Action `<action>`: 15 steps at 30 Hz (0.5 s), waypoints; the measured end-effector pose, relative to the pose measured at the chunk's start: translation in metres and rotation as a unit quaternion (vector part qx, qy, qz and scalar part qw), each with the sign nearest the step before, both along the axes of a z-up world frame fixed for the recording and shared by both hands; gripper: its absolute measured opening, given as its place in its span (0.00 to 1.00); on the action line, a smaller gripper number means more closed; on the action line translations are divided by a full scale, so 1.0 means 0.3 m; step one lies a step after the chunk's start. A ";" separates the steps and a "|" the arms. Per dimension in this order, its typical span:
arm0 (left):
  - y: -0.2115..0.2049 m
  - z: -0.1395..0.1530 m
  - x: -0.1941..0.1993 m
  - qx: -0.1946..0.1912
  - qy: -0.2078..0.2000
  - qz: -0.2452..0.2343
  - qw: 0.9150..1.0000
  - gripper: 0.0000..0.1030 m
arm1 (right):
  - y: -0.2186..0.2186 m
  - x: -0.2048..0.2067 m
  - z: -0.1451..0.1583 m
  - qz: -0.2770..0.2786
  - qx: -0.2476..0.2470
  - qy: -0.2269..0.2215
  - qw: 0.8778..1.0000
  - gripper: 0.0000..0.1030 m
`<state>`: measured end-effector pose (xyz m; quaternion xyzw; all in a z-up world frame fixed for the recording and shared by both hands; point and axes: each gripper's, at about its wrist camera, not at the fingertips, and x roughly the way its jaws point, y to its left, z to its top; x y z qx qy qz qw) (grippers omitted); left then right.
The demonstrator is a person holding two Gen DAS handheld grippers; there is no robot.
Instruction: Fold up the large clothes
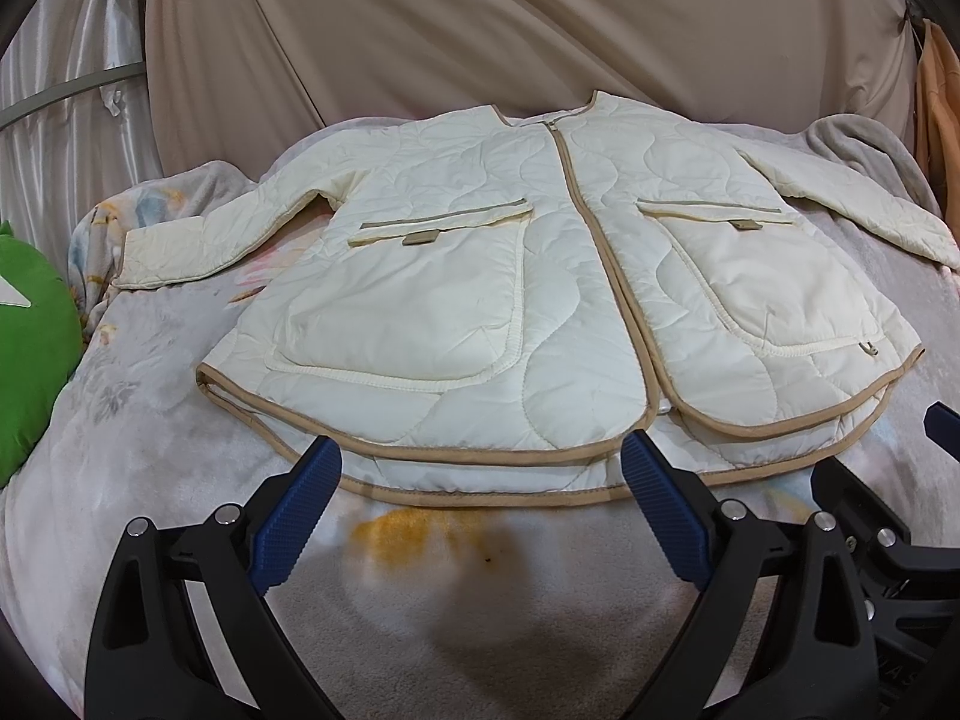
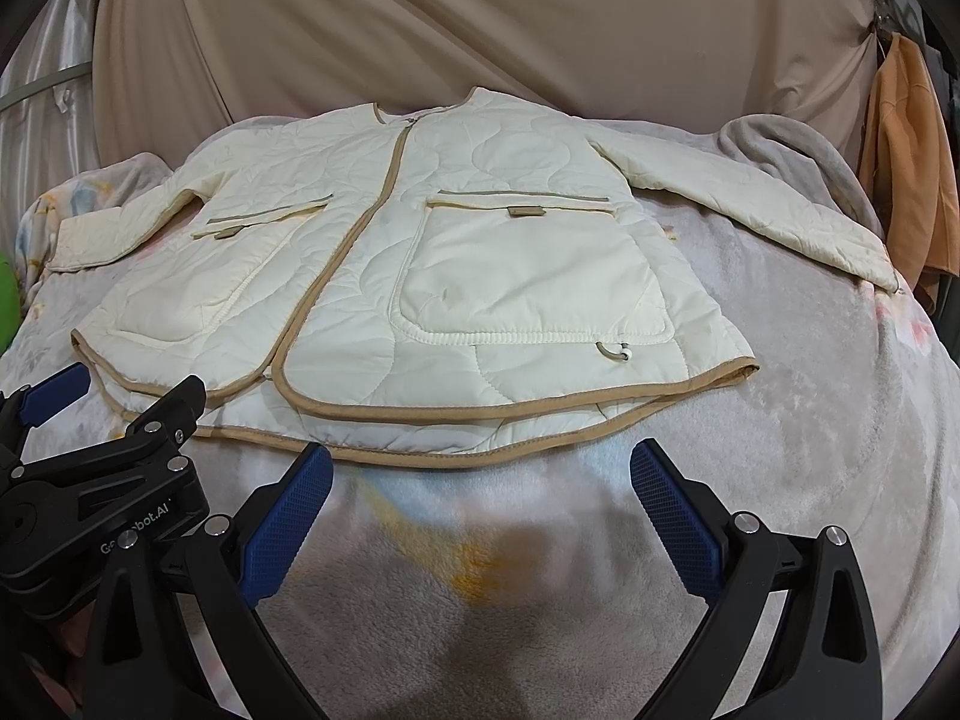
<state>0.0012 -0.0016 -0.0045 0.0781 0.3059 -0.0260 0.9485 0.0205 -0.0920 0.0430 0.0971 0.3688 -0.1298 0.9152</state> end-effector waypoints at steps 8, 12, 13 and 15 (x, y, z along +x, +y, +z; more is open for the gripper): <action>-0.001 0.000 0.000 0.001 0.000 0.000 1.000 0.89 | 0.001 0.002 -0.001 0.000 0.000 0.001 1.000 0.95; -0.002 0.000 0.000 0.001 0.000 0.000 1.000 0.89 | 0.002 0.001 -0.002 0.000 0.000 0.001 1.000 0.95; -0.002 0.000 0.000 0.001 0.000 0.000 1.000 0.89 | 0.002 0.003 -0.001 0.000 0.000 0.001 1.000 0.95; -0.002 0.000 0.000 0.001 0.000 0.000 1.000 0.89 | 0.002 0.003 -0.001 0.000 0.000 0.001 1.000 0.95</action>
